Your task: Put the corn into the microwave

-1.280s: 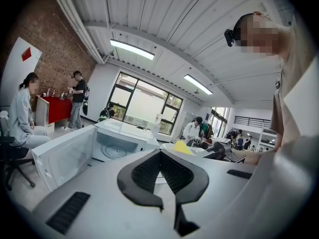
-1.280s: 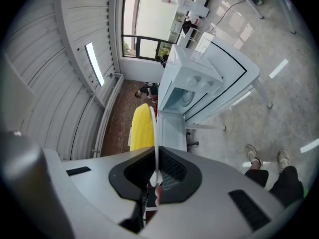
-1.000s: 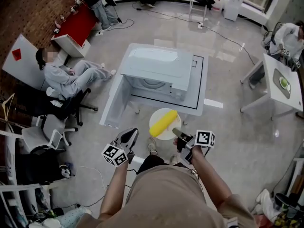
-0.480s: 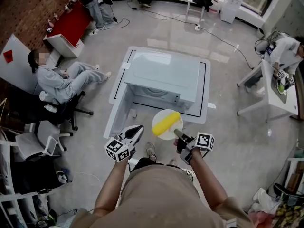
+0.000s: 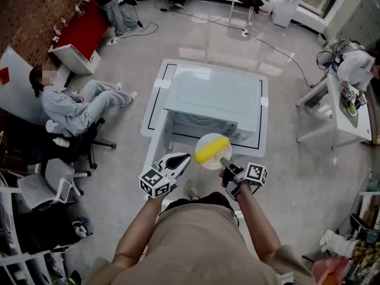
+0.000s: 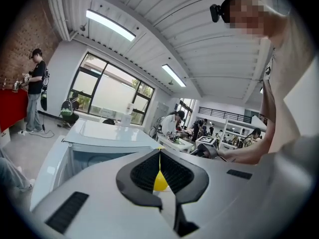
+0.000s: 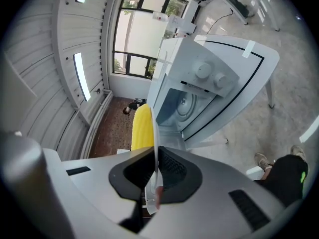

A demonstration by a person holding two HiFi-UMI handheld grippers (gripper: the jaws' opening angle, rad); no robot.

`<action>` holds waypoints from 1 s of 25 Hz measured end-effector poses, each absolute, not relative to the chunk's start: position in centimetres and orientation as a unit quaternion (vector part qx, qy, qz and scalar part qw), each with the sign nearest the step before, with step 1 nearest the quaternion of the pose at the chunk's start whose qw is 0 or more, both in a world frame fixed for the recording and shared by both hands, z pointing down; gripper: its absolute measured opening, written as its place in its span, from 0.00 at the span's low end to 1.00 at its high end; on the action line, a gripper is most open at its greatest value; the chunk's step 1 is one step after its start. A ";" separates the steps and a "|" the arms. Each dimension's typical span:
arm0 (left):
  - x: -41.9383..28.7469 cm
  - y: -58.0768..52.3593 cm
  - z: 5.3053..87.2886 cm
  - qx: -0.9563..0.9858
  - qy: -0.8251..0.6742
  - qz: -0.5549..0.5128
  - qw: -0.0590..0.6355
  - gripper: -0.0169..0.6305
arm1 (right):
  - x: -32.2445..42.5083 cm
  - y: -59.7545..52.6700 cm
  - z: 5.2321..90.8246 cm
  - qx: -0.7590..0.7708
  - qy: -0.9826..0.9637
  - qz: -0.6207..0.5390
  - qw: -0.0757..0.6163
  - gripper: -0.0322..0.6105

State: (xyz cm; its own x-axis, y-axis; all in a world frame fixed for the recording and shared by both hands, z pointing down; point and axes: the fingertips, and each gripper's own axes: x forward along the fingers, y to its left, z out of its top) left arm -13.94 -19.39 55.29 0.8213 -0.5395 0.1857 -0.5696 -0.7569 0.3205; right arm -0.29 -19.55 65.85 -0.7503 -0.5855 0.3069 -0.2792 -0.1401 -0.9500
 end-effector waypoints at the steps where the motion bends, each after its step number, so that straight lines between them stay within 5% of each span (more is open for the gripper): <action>1: -14.1 -19.6 55.3 0.938 -0.291 0.042 0.182 0.03 | -0.6 -19.9 66.2 -0.339 0.644 -0.676 0.116 0.08; 25: -15.4 -26.4 58.1 0.937 -0.285 0.060 0.192 0.03 | -3.2 -27.8 76.3 -0.385 0.609 -0.681 0.133 0.08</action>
